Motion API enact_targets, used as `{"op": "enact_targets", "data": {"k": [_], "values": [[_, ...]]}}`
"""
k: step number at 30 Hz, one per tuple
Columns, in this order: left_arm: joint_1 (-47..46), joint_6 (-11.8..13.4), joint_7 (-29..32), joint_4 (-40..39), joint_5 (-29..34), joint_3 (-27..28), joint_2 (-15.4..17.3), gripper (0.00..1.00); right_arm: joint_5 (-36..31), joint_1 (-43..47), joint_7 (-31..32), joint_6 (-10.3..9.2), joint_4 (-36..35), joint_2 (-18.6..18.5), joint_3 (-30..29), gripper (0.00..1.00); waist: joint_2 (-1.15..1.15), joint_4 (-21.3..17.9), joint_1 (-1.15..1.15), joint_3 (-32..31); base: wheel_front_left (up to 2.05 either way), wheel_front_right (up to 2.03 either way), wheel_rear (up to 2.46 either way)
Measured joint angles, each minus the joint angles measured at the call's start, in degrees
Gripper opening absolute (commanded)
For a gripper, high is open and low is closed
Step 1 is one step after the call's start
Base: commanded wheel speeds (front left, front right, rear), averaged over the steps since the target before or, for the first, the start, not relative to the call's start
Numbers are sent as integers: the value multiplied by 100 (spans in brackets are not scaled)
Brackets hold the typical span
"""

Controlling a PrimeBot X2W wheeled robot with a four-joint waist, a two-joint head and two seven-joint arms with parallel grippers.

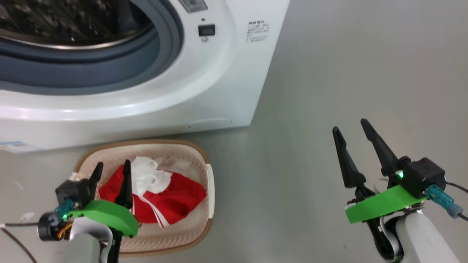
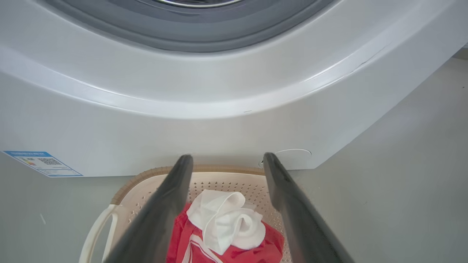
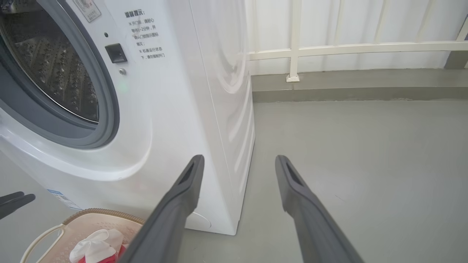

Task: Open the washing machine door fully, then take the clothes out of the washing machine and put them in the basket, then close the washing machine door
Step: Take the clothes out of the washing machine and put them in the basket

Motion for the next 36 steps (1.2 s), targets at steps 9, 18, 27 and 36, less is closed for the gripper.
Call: {"op": "enact_targets", "data": {"k": [9, 18, 27, 36], "values": [[583, 0, 0, -744, 3, 5, -24, 100, 43, 362, 0, 0, 75, -24, -12, 100, 0, 58, 0, -590, 0, 0, 0], [1161, 0, 0, -1499, 14, 21, -29, 100, 126, 725, 0, 0, 98, -32, -126, 100, 0, 102, 0, -1126, 0, 0, 0], [1688, 0, 0, -2182, 75, 25, -40, 100, 138, 1086, 0, 0, 115, -81, -210, 100, 0, 149, 0, -1581, 0, 0, 0], [2168, 0, 0, -2737, 133, -9, -44, 100, 144, 1404, 0, 0, 102, -83, -320, 100, 0, 204, 0, -1911, 0, 0, 0]]}}
